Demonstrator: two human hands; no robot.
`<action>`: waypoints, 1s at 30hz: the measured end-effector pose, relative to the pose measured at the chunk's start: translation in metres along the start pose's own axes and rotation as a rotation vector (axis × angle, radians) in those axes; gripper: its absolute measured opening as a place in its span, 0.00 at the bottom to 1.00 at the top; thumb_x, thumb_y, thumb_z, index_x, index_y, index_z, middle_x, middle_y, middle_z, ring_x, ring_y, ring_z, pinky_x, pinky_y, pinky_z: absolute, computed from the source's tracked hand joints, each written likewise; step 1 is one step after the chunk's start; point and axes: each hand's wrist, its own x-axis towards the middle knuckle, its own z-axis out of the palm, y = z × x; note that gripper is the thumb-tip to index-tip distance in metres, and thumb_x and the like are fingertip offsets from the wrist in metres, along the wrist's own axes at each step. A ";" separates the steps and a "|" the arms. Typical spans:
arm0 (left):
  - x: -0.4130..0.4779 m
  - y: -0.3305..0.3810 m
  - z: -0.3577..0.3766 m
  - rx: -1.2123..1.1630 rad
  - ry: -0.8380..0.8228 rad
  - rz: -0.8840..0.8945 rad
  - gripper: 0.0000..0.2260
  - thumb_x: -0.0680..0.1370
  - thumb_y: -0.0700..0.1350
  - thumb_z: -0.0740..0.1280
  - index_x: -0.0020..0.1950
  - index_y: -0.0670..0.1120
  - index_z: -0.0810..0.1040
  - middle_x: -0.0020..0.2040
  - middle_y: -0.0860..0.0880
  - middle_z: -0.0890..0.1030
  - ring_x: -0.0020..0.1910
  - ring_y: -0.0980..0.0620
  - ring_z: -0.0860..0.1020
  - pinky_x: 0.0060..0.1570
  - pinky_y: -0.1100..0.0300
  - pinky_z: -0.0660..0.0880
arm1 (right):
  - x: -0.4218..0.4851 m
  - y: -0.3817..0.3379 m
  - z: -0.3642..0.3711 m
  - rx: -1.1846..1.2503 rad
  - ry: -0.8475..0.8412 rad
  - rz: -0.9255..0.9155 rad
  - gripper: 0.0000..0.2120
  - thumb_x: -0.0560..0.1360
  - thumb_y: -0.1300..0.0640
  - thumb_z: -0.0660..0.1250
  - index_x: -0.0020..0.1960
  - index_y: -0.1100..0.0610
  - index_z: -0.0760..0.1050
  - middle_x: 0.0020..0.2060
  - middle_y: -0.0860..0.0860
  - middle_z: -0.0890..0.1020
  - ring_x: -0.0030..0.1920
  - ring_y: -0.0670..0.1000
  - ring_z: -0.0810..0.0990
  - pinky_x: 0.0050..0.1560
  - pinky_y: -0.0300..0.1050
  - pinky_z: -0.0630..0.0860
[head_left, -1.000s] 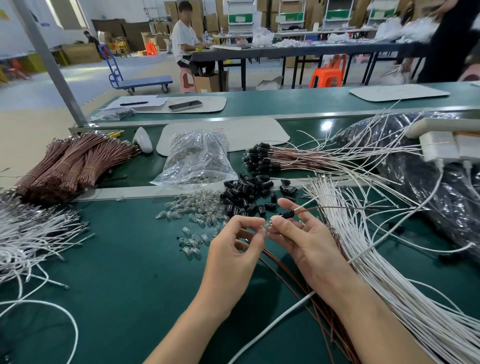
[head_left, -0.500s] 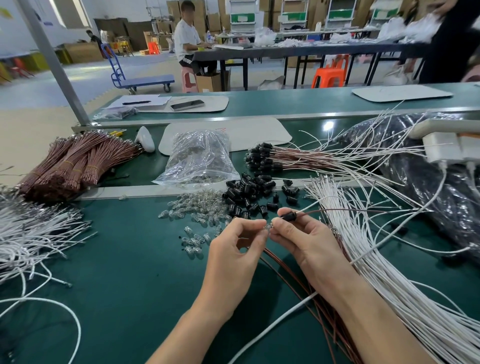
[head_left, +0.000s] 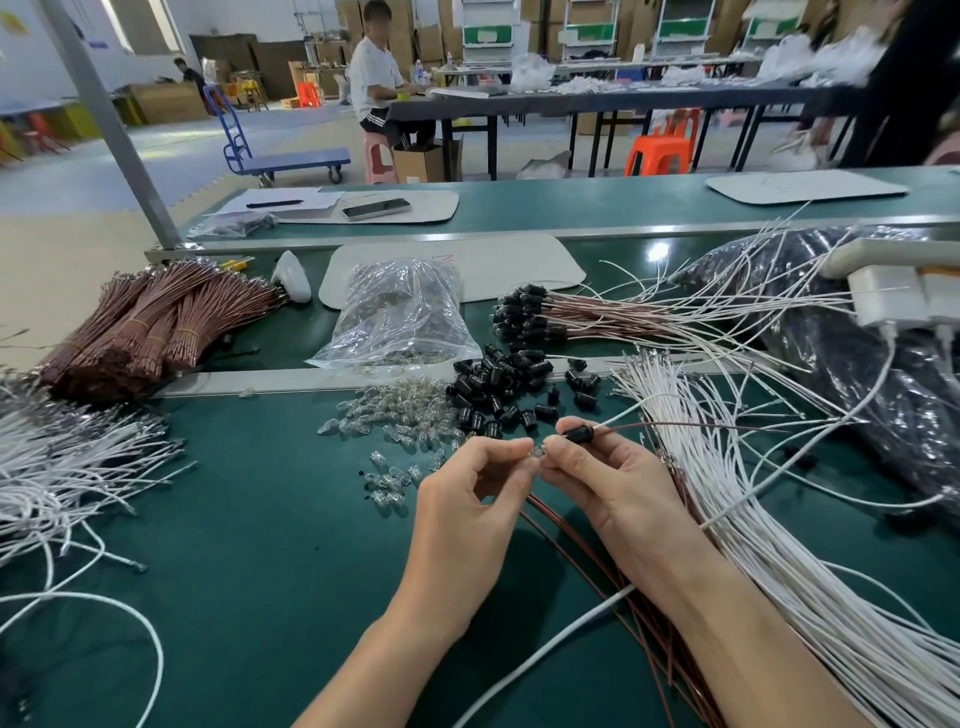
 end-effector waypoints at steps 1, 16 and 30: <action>0.000 0.000 0.000 0.004 0.000 0.004 0.08 0.78 0.41 0.73 0.53 0.53 0.83 0.46 0.59 0.85 0.48 0.59 0.84 0.47 0.70 0.76 | 0.000 0.000 0.000 -0.003 -0.002 0.004 0.13 0.65 0.62 0.75 0.50 0.60 0.81 0.39 0.55 0.85 0.42 0.50 0.85 0.44 0.38 0.82; 0.001 -0.001 0.000 -0.020 -0.002 0.016 0.07 0.79 0.43 0.72 0.53 0.55 0.82 0.46 0.58 0.85 0.49 0.56 0.84 0.50 0.65 0.78 | 0.000 -0.005 -0.002 0.013 -0.028 0.050 0.15 0.67 0.64 0.74 0.53 0.62 0.80 0.39 0.54 0.84 0.41 0.50 0.85 0.43 0.38 0.82; 0.001 -0.002 0.000 -0.047 -0.045 0.022 0.08 0.79 0.41 0.72 0.53 0.53 0.82 0.46 0.58 0.85 0.48 0.57 0.84 0.49 0.67 0.77 | -0.002 -0.008 -0.003 0.067 -0.098 0.121 0.08 0.67 0.66 0.73 0.45 0.58 0.83 0.39 0.56 0.83 0.40 0.51 0.85 0.43 0.40 0.83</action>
